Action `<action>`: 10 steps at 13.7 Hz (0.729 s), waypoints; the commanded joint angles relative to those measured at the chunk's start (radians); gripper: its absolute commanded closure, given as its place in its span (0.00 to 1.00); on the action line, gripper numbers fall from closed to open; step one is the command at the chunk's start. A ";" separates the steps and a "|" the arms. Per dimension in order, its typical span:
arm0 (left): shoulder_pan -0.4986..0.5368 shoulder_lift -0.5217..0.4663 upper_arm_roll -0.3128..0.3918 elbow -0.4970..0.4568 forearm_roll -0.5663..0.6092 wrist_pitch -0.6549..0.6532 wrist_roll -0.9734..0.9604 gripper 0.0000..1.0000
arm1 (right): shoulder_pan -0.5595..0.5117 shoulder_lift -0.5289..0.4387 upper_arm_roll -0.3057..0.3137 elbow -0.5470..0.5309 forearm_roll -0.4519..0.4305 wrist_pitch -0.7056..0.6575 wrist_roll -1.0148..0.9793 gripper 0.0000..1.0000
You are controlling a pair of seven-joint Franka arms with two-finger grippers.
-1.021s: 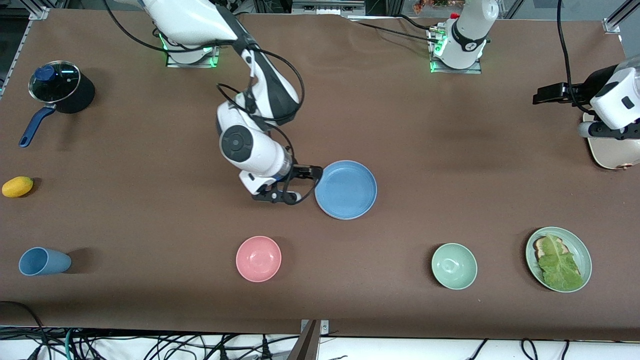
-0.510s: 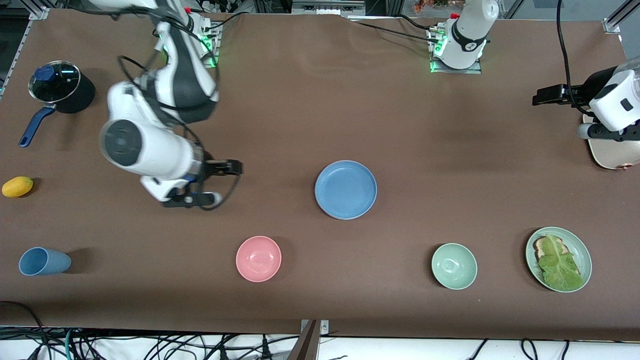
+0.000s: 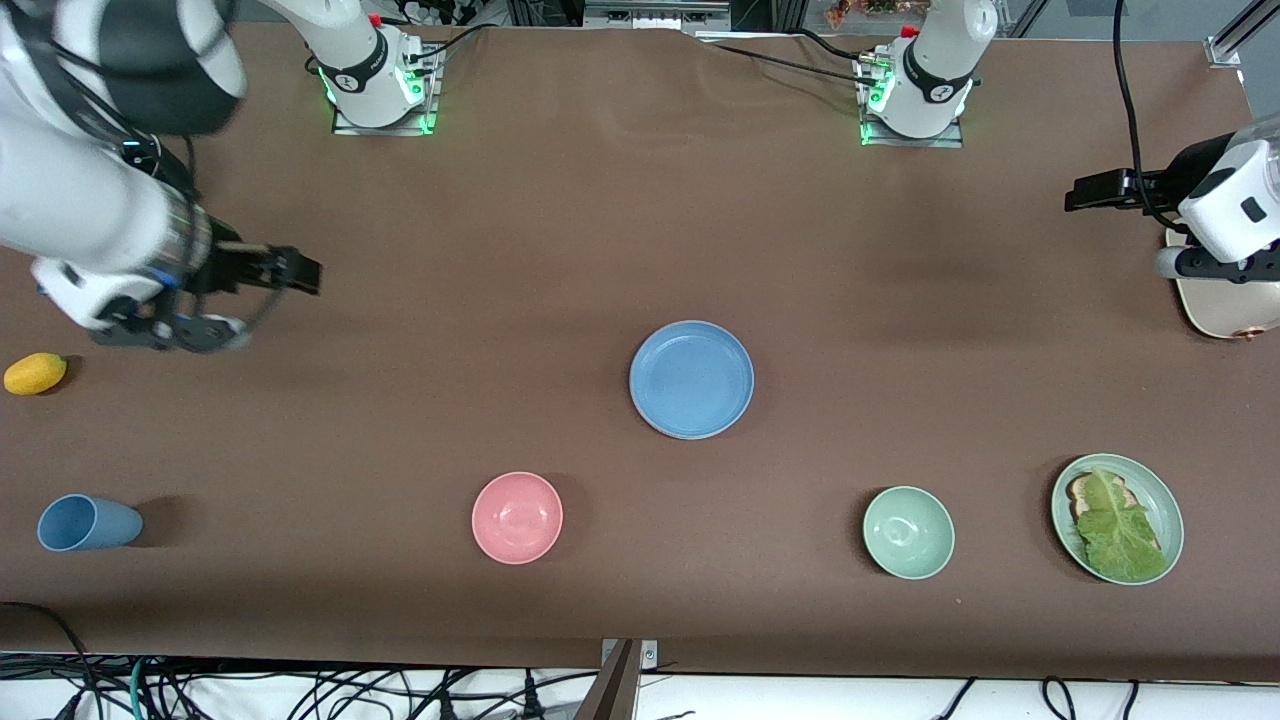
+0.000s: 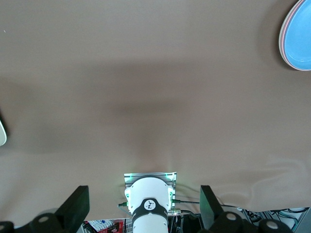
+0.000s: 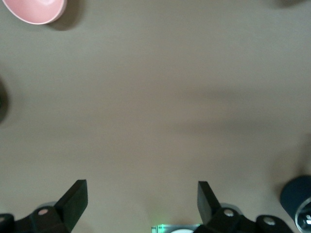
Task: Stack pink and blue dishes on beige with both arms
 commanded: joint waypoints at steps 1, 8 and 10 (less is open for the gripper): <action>-0.002 -0.005 0.002 -0.001 0.007 0.004 0.020 0.00 | -0.096 -0.156 0.033 -0.146 -0.016 0.019 0.001 0.00; 0.002 0.008 0.003 0.017 0.008 0.004 0.020 0.00 | -0.172 -0.185 0.044 -0.151 -0.039 0.033 -0.120 0.00; 0.001 0.008 0.003 0.019 0.010 0.005 0.016 0.00 | -0.174 -0.184 0.038 -0.151 -0.033 0.036 -0.119 0.00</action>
